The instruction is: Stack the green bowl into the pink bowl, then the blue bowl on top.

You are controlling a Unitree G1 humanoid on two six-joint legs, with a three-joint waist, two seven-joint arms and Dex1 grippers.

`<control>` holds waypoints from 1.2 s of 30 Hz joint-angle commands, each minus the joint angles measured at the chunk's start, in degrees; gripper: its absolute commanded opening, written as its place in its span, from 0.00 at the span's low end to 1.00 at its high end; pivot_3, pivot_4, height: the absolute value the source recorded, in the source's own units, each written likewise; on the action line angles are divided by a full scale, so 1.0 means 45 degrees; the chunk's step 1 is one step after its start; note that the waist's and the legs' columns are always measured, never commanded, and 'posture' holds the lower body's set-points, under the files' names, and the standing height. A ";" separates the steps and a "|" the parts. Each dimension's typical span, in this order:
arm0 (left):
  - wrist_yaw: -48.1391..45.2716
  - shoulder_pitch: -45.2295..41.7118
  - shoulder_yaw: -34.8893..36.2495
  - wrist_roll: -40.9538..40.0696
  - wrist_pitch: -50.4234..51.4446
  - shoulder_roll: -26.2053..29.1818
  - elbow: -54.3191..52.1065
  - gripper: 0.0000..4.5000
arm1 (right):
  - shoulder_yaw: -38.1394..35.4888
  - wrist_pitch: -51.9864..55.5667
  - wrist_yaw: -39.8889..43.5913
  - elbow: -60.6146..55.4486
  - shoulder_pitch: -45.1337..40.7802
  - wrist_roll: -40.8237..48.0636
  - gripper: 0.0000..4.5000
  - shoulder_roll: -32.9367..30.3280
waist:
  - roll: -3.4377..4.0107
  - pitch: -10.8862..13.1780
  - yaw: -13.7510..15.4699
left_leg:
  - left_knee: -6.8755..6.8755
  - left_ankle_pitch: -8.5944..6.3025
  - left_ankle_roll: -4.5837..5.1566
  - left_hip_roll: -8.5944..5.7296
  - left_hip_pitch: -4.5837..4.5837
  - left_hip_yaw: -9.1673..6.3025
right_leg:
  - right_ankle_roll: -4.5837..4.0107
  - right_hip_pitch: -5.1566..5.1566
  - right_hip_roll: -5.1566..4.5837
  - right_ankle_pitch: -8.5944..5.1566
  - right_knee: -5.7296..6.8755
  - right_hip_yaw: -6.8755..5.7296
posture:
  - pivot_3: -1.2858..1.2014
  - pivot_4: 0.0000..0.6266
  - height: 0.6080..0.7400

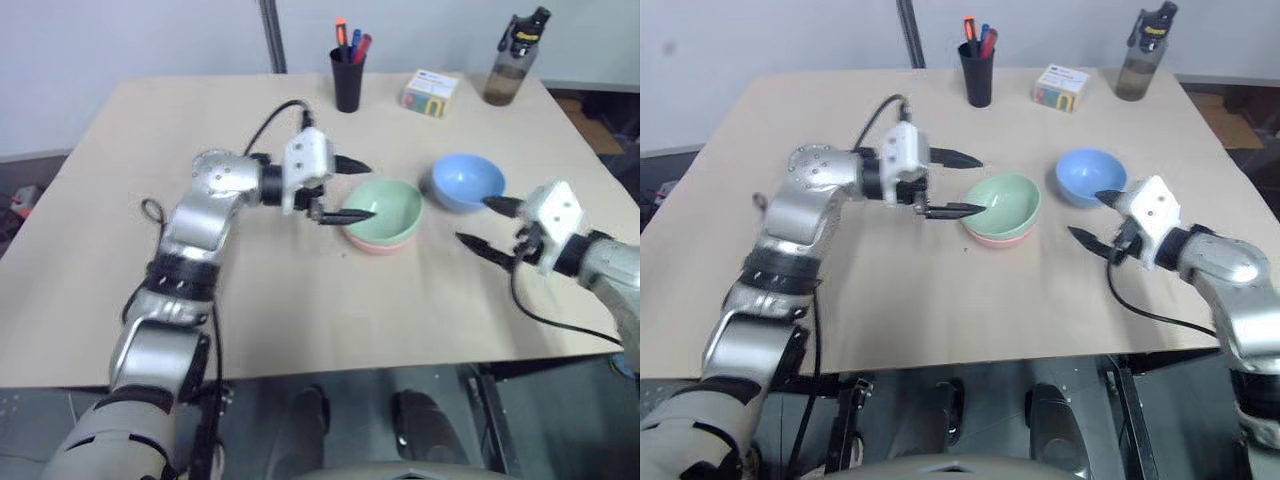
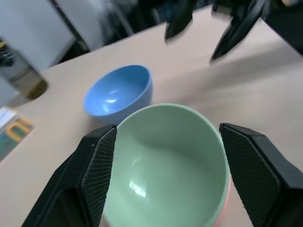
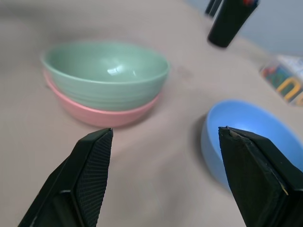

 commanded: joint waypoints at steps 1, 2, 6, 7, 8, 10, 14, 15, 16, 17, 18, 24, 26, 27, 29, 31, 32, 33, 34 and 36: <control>0.0326 0.2961 0.2790 -0.2932 0.3445 0.1695 -0.3658 0.98 | 0.1820 -0.2232 0.0263 0.4174 -0.2955 -0.2190 0.83 0.0669 | 0.0009 0.0022 -0.0192 | -0.0009 0.0000 0.0000 0.0004 -0.0006 -0.0019 | -0.0006 -0.0008 0.0007 0.0001 0.0007 -0.0012 | 0.52 0.24 1.00; 0.0818 0.3734 0.3301 -0.3019 0.3740 0.1935 -0.4401 0.98 | 0.2228 -0.2791 0.0403 0.5330 -0.3653 -0.2675 0.83 0.0817 | 0.0001 0.0030 -0.0109 | -0.0013 0.0000 0.0000 0.0009 -0.0009 -0.0020 | -0.0011 -0.0010 0.0008 0.0004 0.0006 -0.0015 | 0.52 0.24 1.00; 0.2164 0.5949 0.5129 -0.4264 0.5220 0.2447 -0.6860 0.98 | 0.3278 -0.4564 0.0731 0.9418 -0.5754 -0.3990 0.83 0.1385 | 0.0001 0.0062 -0.0048 | -0.0015 0.0000 -0.0001 0.0005 -0.0019 -0.0031 | -0.0052 -0.0004 0.0004 0.0028 -0.0009 -0.0028 | 0.52 0.24 1.00; 0.2434 0.6288 0.5433 -0.4461 0.5392 0.2484 -0.7225 0.98 | 0.3385 -0.4864 0.0731 1.0276 -0.6145 -0.4186 0.83 0.1535 | 0.0000 0.0063 0.0050 | -0.0013 0.0001 -0.0001 0.0006 -0.0018 -0.0041 | -0.0052 0.0003 0.0004 0.0028 -0.0014 -0.0036 | 0.52 0.24 1.00; 0.2706 0.6605 0.5687 -0.4576 0.5501 0.2503 -0.7542 0.99 | 0.3456 -0.5194 0.0645 1.1096 -0.6530 -0.4401 0.77 0.1682 | 0.0000 0.0063 0.0103 | -0.0012 0.0001 -0.0002 0.0004 -0.0016 -0.0047 | -0.0054 0.0005 0.0005 0.0029 -0.0014 -0.0041 | 0.52 0.24 1.00; 0.3184 0.7196 0.6104 -0.4720 0.5599 0.2500 -0.8134 1.00 | 0.3542 -0.5703 0.0728 1.2379 -0.7161 -0.4679 0.68 0.1905 | 0.0002 0.0064 0.0135 | -0.0012 0.0001 -0.0002 0.0004 -0.0011 -0.0043 | -0.0055 0.0007 0.0005 0.0030 -0.0015 -0.0037 | 0.52 0.24 1.00; 0.3956 0.7969 0.6601 -0.5088 0.5720 0.2451 -0.8932 1.00 | 0.3560 -0.6580 0.0759 1.3975 -0.7989 -0.5082 0.31 0.2214 | 0.0002 0.0064 0.0156 | -0.0013 0.0001 -0.0004 0.0002 -0.0012 -0.0042 | -0.0058 0.0007 0.0005 0.0031 -0.0016 -0.0036 | 0.52 0.24 1.00; 0.4105 0.8095 0.6673 -0.5200 0.5768 0.2454 -0.9040 1.00 | 0.3544 -0.6709 0.0814 1.4170 -0.8099 -0.5134 0.21 0.2264 | 0.0003 0.0064 0.0145 | -0.0013 0.0001 -0.0003 0.0002 -0.0011 -0.0041 | -0.0058 0.0006 0.0006 0.0031 -0.0016 -0.0035 | 0.52 0.24 1.00; 0.4256 0.8213 0.6743 -0.5280 0.5787 0.2450 -0.9130 1.00 | 0.3518 -0.6813 0.0831 1.4309 -0.8203 -0.5178 0.13 0.2297 | 0.0004 0.0064 0.0124 | -0.0014 0.0001 -0.0004 0.0002 -0.0010 -0.0041 | -0.0058 0.0006 0.0006 0.0031 -0.0015 -0.0034 | 0.52 0.24 1.00; 0.4399 0.8337 0.6798 -0.5325 0.5775 0.2454 -0.9205 1.00 | 0.3481 -0.6917 0.0883 1.4318 -0.8278 -0.5202 0.04 0.2275 | 0.0005 0.0065 0.0119 | -0.0014 0.0001 -0.0004 0.0003 -0.0006 -0.0038 | -0.0059 0.0006 0.0006 0.0032 -0.0014 -0.0030 | 0.52 0.24 1.00; 0.4505 0.8436 0.6829 -0.5370 0.5750 0.2471 -0.9259 1.00 | 0.3417 -0.7003 0.0919 1.4284 -0.8332 -0.5191 0.02 0.2243 | 0.0005 0.0065 0.0117 | -0.0016 0.0001 -0.0004 0.0002 -0.0006 -0.0038 | -0.0059 0.0006 0.0007 0.0032 -0.0012 -0.0030 | 0.52 0.24 1.00; 0.5152 0.9008 0.6958 -0.5124 0.5334 0.2417 -0.9304 1.00 | 0.2223 -0.5495 0.3138 1.0252 -0.7624 -0.3030 0.02 0.1592 | 0.0046 0.0090 0.0119 | -0.0016 0.0001 -0.0004 0.0003 -0.0008 -0.0036 | -0.0058 0.0003 0.0008 0.0032 -0.0010 -0.0027 | 0.52 0.24 1.00; 0.5298 0.9175 0.6879 -0.4981 0.5152 0.2398 -0.9289 1.00 | 0.1930 -0.3955 0.4251 0.7563 -0.6891 -0.1605 0.02 0.1450 | 0.0056 0.0096 0.0136 | -0.0019 0.0001 -0.0004 0.0003 -0.0007 -0.0034 | -0.0058 0.0002 0.0008 0.0032 -0.0008 -0.0025 | 0.52 0.24 1.00; 0.5348 0.9243 0.6828 -0.4903 0.5052 0.2412 -0.9269 1.00 | 0.1877 -0.3221 0.4532 0.6413 -0.6588 -0.1141 0.02 0.1389 | 0.0056 0.0095 0.0138 | -0.0026 0.0000 -0.0003 0.0006 -0.0006 -0.0041 | -0.0058 0.0003 0.0009 0.0031 -0.0007 -0.0030 | 0.52 0.24 1.00; 0.5415 0.9297 0.6761 -0.4874 0.4947 0.2405 -0.9214 1.00 | 0.1926 -0.1762 0.4692 0.4320 -0.6136 -0.0407 0.02 0.1370 | 0.0055 0.0094 0.0145 | -0.0029 0.0000 -0.0003 0.0012 -0.0004 -0.0046 | -0.0059 0.0003 0.0015 0.0031 -0.0007 -0.0035 | 0.52 0.24 1.00; 0.5474 0.9288 0.6696 -0.4846 0.4865 0.2398 -0.9138 1.00 | 0.2101 -0.0457 0.4599 0.2645 -0.5821 0.0138 0.02 0.1530 | 0.0056 0.0095 0.0137 | -0.0030 0.0000 -0.0003 0.0013 -0.0002 -0.0048 | -0.0060 0.0003 0.0015 0.0030 -0.0002 -0.0036 | 0.52 0.24 1.00; 0.5499 0.9285 0.6672 -0.4829 0.4823 0.2402 -0.9112 1.00 | 0.2265 0.0046 0.4485 0.1975 -0.5639 0.0264 0.02 0.1661 | 0.0056 0.0095 0.0137 | -0.0027 0.0000 -0.0003 0.0013 -0.0001 -0.0045 | -0.0060 0.0002 0.0015 0.0029 0.0001 -0.0033 | 0.52 0.24 1.00; 0.5523 0.9273 0.6642 -0.4814 0.4789 0.2405 -0.9084 1.00 | 0.2432 0.0366 0.4374 0.1496 -0.5471 0.0300 0.02 0.1782 | 0.0056 0.0095 0.0143 | -0.0025 0.0000 -0.0003 0.0014 0.0001 -0.0043 | -0.0106 0.0002 0.0015 0.0003 0.0001 -0.0033 | 0.52 0.24 1.00; 0.5535 0.9275 0.6622 -0.4800 0.4753 0.2406 -0.9061 1.00 | 0.2646 0.0620 0.4284 0.1175 -0.5289 0.0303 0.02 0.1932 | 0.0048 0.0089 0.0147 | -0.0020 0.0000 -0.0003 0.0013 0.0002 -0.0041 | -0.0108 0.0003 0.0015 0.0001 0.0002 -0.0034 | 0.52 0.24 1.00; 0.5555 0.9303 0.6619 -0.4791 0.4700 0.2410 -0.9051 1.00 | 0.3099 0.0779 0.4085 0.0961 -0.4994 0.0049 0.02 0.2190 | 0.0046 0.0088 0.0146 | -0.0013 0.0000 -0.0004 0.0014 0.0004 -0.0041 | -0.0110 0.0004 0.0014 0.0001 0.0004 -0.0034 | 0.52 0.24 1.00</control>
